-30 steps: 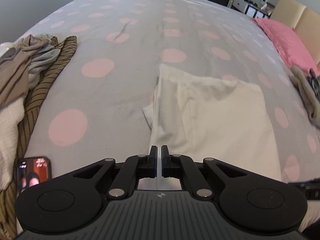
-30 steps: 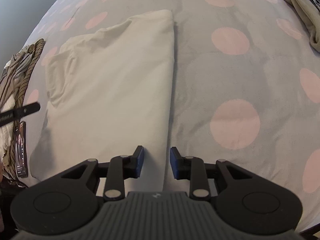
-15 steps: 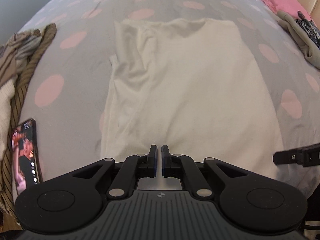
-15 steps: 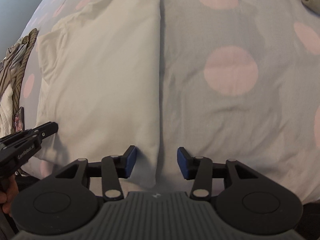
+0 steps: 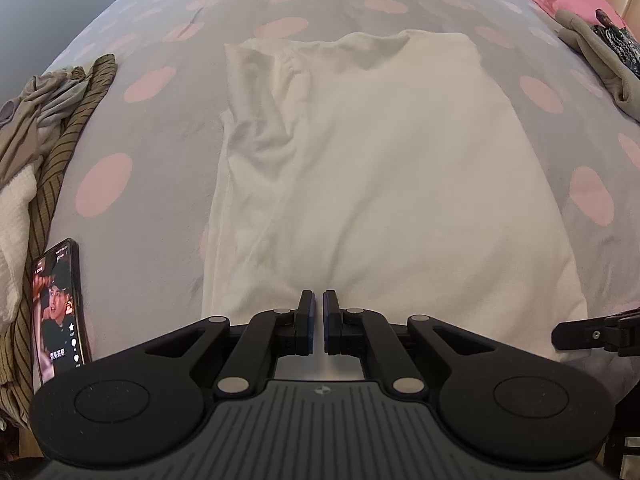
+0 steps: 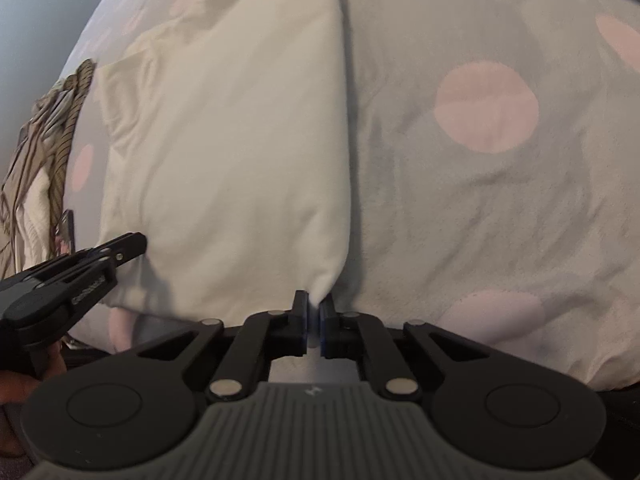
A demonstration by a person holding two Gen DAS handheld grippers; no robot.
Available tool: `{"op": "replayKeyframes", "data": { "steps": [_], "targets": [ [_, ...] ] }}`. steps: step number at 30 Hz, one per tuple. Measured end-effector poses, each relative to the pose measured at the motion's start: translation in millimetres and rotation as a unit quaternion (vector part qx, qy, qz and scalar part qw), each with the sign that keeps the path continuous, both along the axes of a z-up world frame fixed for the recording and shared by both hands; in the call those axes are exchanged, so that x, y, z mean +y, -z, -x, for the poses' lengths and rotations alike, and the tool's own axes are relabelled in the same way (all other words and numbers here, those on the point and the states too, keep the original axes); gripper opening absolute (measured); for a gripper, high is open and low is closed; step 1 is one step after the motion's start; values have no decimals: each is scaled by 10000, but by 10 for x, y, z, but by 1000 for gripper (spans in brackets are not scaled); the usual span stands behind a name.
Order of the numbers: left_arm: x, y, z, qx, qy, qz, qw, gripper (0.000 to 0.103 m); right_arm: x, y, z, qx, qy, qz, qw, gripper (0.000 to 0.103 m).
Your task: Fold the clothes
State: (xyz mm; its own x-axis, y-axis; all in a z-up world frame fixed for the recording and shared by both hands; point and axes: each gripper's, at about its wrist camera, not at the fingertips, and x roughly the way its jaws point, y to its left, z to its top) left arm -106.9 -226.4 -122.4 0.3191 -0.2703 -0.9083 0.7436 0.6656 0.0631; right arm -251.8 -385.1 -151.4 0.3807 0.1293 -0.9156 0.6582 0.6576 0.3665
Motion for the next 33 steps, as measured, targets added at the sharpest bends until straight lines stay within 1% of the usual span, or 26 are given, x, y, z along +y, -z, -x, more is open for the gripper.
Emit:
{"op": "replayKeyframes", "data": {
  "steps": [3,4,10,12,15,17,20,22,25,27,29,31,33],
  "targets": [
    [27,-5,51,39,17,-74,10000,1,81,-104,8,-94,-96,-6,9999,5],
    [41,-10,73,46,22,-90,9999,1,122,-128,20,-121,-115,-80,9998,5],
    [133,-71,194,89,85,-133,9998,1,542,-106,148,-162,-282,-780,9964,5],
    [150,-73,229,57,123,-160,9998,1,716,-81,179,-133,-390,-932,9948,5],
    [155,-53,254,21,182,-204,9996,1,861,-58,163,-87,-519,-940,9942,5],
    [154,-45,257,10,194,-214,9996,1,870,-27,159,-5,-492,-945,9943,5],
    [148,-51,251,3,205,-236,9995,1,867,16,182,218,-516,-939,9940,13],
    [142,-54,244,13,209,-246,9995,1,828,23,212,411,-494,-872,9941,13],
    [128,-76,240,43,238,-201,9995,1,706,-62,265,494,-455,-634,9957,13],
    [119,-93,241,63,246,-151,9996,1,611,-170,265,487,-529,-348,9968,14],
    [103,-101,219,71,235,-106,9996,1,533,-277,198,490,-690,-7,9964,18],
    [76,-106,191,90,205,-76,9997,1,434,-368,141,505,-878,354,9942,26],
    [41,-116,159,102,178,-59,9998,1,318,-443,66,514,-1066,670,9907,28]
  ]
}}
